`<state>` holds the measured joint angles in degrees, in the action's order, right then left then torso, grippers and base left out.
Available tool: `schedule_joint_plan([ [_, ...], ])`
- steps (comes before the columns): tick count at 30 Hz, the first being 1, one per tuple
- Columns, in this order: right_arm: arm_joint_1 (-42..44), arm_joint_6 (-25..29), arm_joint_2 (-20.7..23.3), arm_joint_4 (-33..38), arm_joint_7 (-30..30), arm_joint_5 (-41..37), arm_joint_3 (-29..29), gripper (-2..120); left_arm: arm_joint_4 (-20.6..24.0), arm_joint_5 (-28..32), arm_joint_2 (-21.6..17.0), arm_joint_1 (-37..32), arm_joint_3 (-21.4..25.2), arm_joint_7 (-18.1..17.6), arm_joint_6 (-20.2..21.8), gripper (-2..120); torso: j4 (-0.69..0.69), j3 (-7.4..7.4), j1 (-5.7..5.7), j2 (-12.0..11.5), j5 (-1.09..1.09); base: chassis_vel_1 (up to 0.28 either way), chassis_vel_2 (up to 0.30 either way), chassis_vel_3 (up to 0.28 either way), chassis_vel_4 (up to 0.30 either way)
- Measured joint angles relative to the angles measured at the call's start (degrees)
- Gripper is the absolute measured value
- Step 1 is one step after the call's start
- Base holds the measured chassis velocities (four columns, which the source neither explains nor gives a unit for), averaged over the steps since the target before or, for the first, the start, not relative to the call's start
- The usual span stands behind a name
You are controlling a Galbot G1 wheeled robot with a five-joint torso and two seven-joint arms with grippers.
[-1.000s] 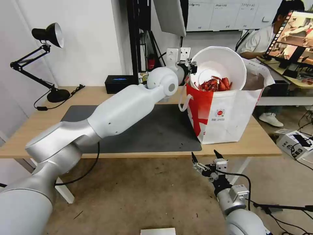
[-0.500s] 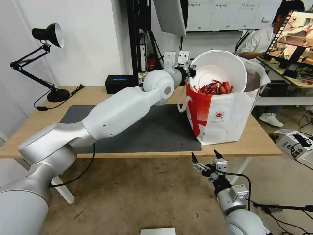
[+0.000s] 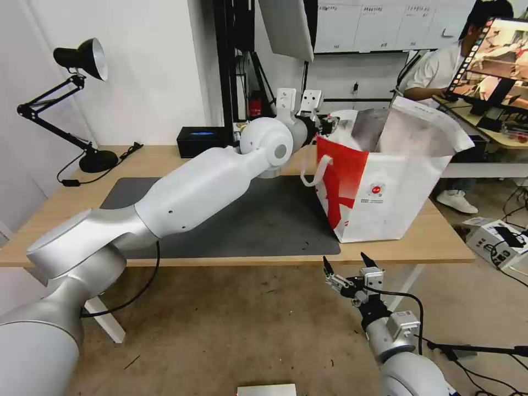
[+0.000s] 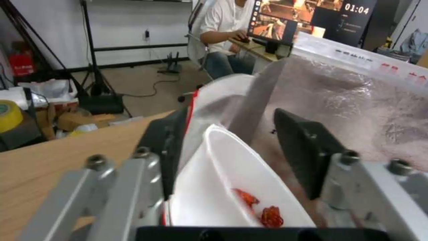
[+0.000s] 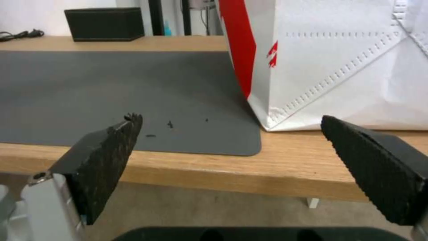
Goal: Pick up the trash from the table and place it into the takeout bag.
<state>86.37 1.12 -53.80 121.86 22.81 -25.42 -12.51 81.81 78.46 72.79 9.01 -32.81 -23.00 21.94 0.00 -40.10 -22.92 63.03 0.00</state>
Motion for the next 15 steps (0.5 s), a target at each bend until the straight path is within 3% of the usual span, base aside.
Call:
schedule_joint_plan([
  [2,0.0,0.0,0.0,0.0,0.0,0.0,0.0,100,0.58,-0.01,-0.91,-0.37,0.42,-0.02,-0.17,73,0.0,0.0,0.0,0.0,0.0,0.0,0.0,0.0,0.0],
  [4,0.0,0.0,0.0,0.0,0.0,0.0,0.0,100,0.73,-0.03,-1.13,-0.44,0.45,-0.02,-0.25,74,0.0,0.0,0.0,0.0,0.0,0.0,0.0,0.0,0.0],
  [6,0.0,0.0,0.0,0.0,0.0,0.0,0.0,100,1.67,-0.15,-2.32,-0.69,0.47,0.14,-1.09,87,0.0,0.0,0.0,0.0,0.0,0.0,0.0,0.0,0.0],
  [11,0.0,0.0,0.0,0.0,0.0,0.0,0.0,100,3.5,-1.07,-4.33,-1.44,0.45,0.32,-2.57,98,-0.01,0.0,0.0,0.0,0.0,0.0,0.0,0.0,0.0],
  [12,-0.01,0.0,0.0,0.0,0.0,0.0,0.0,100,6.39,-2.58,-7.52,-3.26,0.72,0.6,-5.4,100,0.0,0.0,0.0,0.0,0.0,0.0,0.0,0.0,0.0],
  [13,-0.01,0.0,0.0,0.0,0.0,0.0,0.0,100,6.39,-2.58,-7.52,-3.26,0.72,0.6,-5.4,100,0.0,0.0,0.0,0.0,0.0,0.0,0.0,0.0,0.0],
  [14,-0.01,0.0,0.0,0.0,0.0,0.0,0.0,100,8.98,-3.72,-10.08,-5.49,1.81,0.89,-7.02,100,-0.01,0.0,0.0,0.0,-0.02,0.0,0.0,0.0,0.0],
  [15,0.0,0.0,0.0,0.0,0.0,0.0,0.0,100,12.3,-7.33,-15.07,-9.6,4.0,2.6,-10.37,100,0.01,0.0,0.01,0.0,-0.01,0.0,0.0,0.0,0.0],
])
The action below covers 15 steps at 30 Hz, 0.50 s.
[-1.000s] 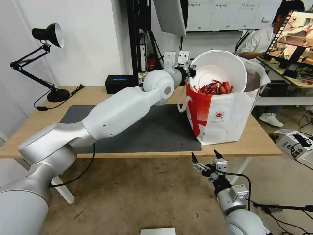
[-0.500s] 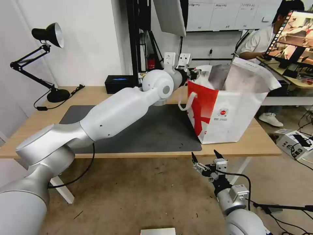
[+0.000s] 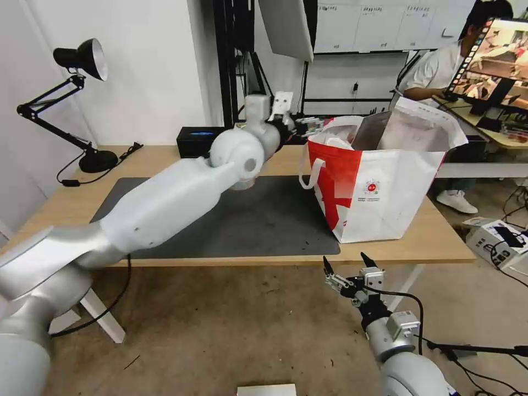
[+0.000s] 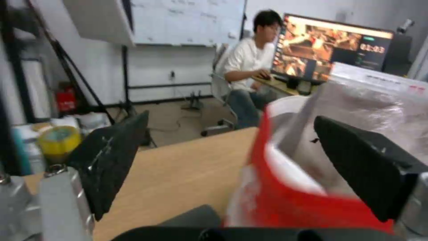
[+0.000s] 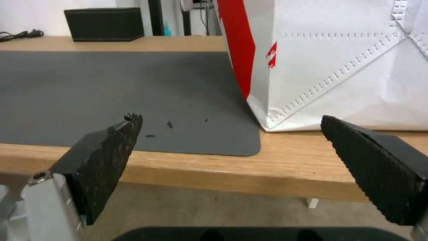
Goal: Pick up the trash from the table and place it into the takeout bag.
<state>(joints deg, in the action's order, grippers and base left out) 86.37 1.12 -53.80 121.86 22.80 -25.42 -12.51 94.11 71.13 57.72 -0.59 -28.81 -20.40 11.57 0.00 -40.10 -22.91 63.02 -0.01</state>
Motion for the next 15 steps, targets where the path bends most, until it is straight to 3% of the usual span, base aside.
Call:
schedule_joint_plan([
  [2,0.0,0.0,0.0,0.0,-0.01,0.0,0.0,100,1.31,-0.85,-1.94,-1.92,1.26,0.69,-1.19,100,0.02,0.0,-0.01,-0.01,-0.03,0.0,0.0,0.0,0.0],
  [5,0.0,0.0,0.0,0.0,0.0,0.0,0.0,100,3.61,-2.39,-6.14,-7.48,4.65,2.22,-6.2,100,0.01,0.0,0.0,-0.01,-0.02,0.0,0.0,0.0,0.0],
  [10,0.0,0.0,0.0,0.0,0.0,0.0,0.0,100,5.95,-4.31,-9.18,-13.74,9.93,3.34,-9.53,100,-0.01,0.0,-0.01,-0.01,0.02,0.0,0.0,0.0,0.0],
  [13,0.0,0.0,0.01,0.0,-0.01,0.0,0.0,100,9.37,-6.39,-12.09,-23.06,17.56,4.26,-11.32,100,-0.01,0.0,0.0,-0.01,0.0,0.0,0.0,0.0,0.0],
  [14,0.0,0.0,0.01,0.0,-0.01,0.0,0.0,100,9.37,-6.39,-12.09,-23.06,17.56,4.26,-11.32,100,-0.01,0.0,0.0,-0.01,0.0,0.0,0.0,0.0,0.0],
  [15,0.0,0.0,0.0,0.0,0.01,0.0,0.0,100,10.68,-7.33,-12.94,-27.78,21.37,4.91,-12.09,100,-0.01,0.01,0.0,0.0,0.01,0.0,0.0,0.0,0.0],
])
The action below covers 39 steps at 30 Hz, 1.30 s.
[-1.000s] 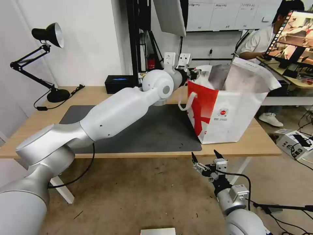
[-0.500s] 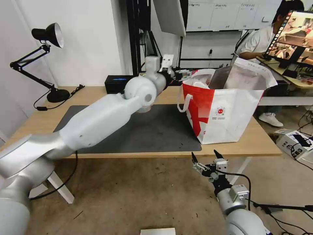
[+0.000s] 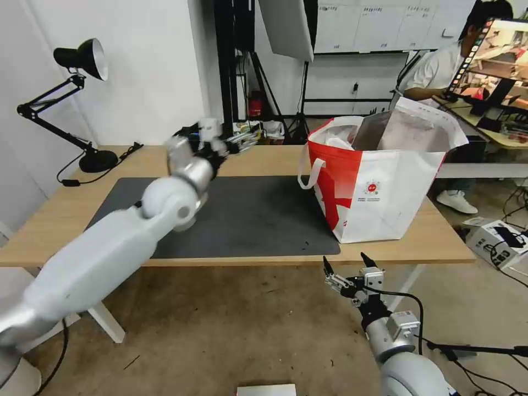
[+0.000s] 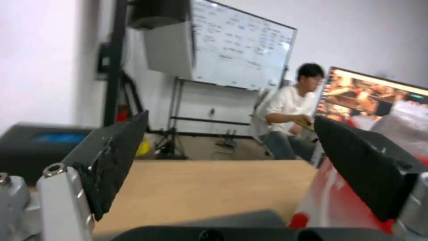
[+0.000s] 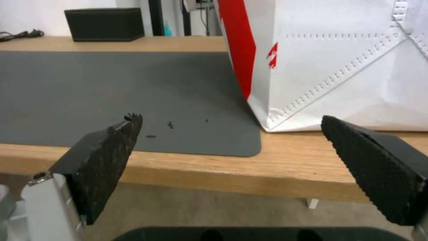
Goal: Pick up the trash from the table and place it into the takeout bag.
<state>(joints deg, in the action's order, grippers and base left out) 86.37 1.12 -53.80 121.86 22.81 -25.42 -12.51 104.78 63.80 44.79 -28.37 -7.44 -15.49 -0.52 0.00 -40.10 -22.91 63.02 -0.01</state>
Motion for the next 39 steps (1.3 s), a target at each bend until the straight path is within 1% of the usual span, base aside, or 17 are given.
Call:
schedule_joint_plan([
  [1,0.0,0.0,0.01,0.0,-0.01,0.0,0.0,100,0.99,-0.96,-0.48,-4.13,3.3,0.57,-0.28,100,0.0,0.0,0.0,0.0,-0.02,0.0,0.0,0.0,0.0],
  [2,0.0,0.0,0.01,0.0,-0.01,0.0,0.0,100,0.99,-0.96,-0.48,-4.13,3.3,0.57,-0.28,100,0.0,0.0,0.0,0.0,-0.02,0.0,0.0,0.0,0.0],
  [4,0.0,0.0,0.0,0.0,0.0,0.0,0.0,100,3.18,-3.58,-1.65,-13.59,12.05,2.15,-1.51,100,0.04,0.0,0.0,0.0,0.0,0.0,0.0,0.0,0.0],
  [7,0.0,0.0,0.01,0.0,-0.01,0.0,0.0,100,3.34,-6.14,-1.72,-17.55,14.63,3.78,-2.84,100,0.05,0.0,0.0,0.0,0.0,0.0,0.0,0.0,0.0],
  [9,0.0,0.0,0.0,0.0,-0.02,0.0,0.0,100,2.74,-8.96,-0.25,-19.99,15.58,5.52,-3.85,100,-0.03,0.0,0.0,0.0,0.0,0.0,0.0,0.0,0.0],
  [11,0.0,0.0,0.0,0.0,0.0,0.0,0.0,100,3.0,-10.56,0.48,-22.17,16.81,6.11,-4.23,100,-0.05,-0.01,-0.01,0.0,0.0,0.0,0.0,0.0,0.0],
  [13,0.0,0.0,0.0,0.0,0.0,0.0,0.0,100,4.12,-14.13,2.22,-27.78,20.92,7.16,-4.99,100,-0.04,-0.01,-0.01,0.0,0.01,0.0,0.0,0.0,0.0],
  [14,0.0,0.0,0.0,0.0,0.0,0.0,0.0,100,4.12,-14.13,2.22,-27.78,20.92,7.16,-4.99,100,-0.04,-0.01,-0.01,0.0,0.01,0.0,0.0,0.0,0.0],
  [17,0.0,0.0,0.0,0.0,0.01,0.0,0.0,100,5.02,-19.33,5.05,-36.0,27.4,8.51,-6.28,100,0.02,-0.01,0.0,0.0,-0.04,0.0,0.0,0.0,0.0],
  [18,0.0,0.0,0.0,0.0,0.01,0.0,0.0,100,5.02,-19.33,5.05,-36.0,27.4,8.51,-6.28,100,0.02,-0.01,0.0,0.0,-0.04,0.0,0.0,0.0,0.0],
  [21,0.0,0.0,0.0,0.0,0.0,0.0,0.0,100,5.94,-21.92,7.27,-42.43,33.13,9.56,-7.55,100,0.0,0.0,0.0,0.0,0.01,0.0,0.0,0.0,0.0],
  [22,0.0,0.0,0.0,0.0,0.0,0.0,0.0,100,5.94,-21.92,7.27,-42.43,33.13,9.56,-7.55,100,0.0,0.0,0.0,0.0,0.01,0.0,0.0,0.0,0.0],
  [24,0.0,0.0,0.0,0.0,0.0,0.0,0.0,100,6.88,-23.53,9.27,-47.88,37.65,10.75,-8.56,100,0.0,0.0,-0.01,0.01,0.03,0.0,0.0,0.0,0.0],
  [27,0.0,0.0,0.0,0.0,-0.01,0.0,0.0,100,7.53,-24.27,10.96,-51.12,39.97,11.74,-9.01,100,0.02,0.0,0.0,0.01,-0.02,0.0,0.0,0.0,0.0],
  [29,0.0,0.0,0.01,0.0,0.0,0.0,0.0,100,7.88,-24.56,11.73,-52.29,40.84,12.03,-9.37,100,0.0,0.0,0.0,0.01,0.02,0.0,0.0,0.0,0.0],
  [32,0.0,0.0,0.0,0.0,0.0,0.0,0.0,100,8.64,-25.91,14.86,-55.78,42.71,13.12,-10.28,100,0.0,0.0,0.0,0.01,0.01,0.0,0.0,0.0,0.0],
  [39,0.0,0.0,0.01,0.0,0.0,0.0,0.0,100,9.29,-28.31,18.42,-59.08,43.76,14.33,-11.23,100,0.0,0.0,0.0,0.01,0.01,0.0,0.0,0.0,0.0],
])
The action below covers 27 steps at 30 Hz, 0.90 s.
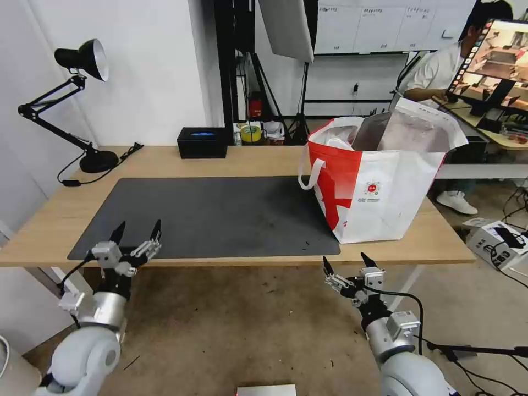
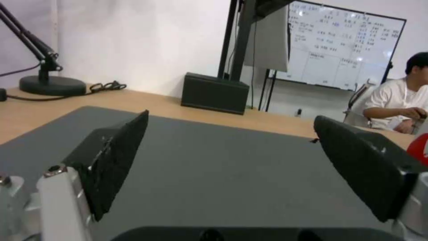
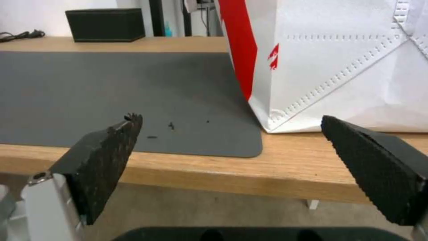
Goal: Pick up the trash from the table and place it into the takeout bag.
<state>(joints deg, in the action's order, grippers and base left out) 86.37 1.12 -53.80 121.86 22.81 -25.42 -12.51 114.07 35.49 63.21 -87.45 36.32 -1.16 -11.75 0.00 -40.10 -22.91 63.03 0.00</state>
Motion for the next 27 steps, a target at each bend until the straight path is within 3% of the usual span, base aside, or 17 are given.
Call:
schedule_joint_plan([
  [27,0.0,0.0,0.0,0.0,0.0,0.0,0.0,100,-0.35,-1.74,4.52,-6.05,2.0,2.85,-2.68,100,0.0,0.0,-0.01,0.0,0.0,0.0,0.0,0.0,0.0],
])
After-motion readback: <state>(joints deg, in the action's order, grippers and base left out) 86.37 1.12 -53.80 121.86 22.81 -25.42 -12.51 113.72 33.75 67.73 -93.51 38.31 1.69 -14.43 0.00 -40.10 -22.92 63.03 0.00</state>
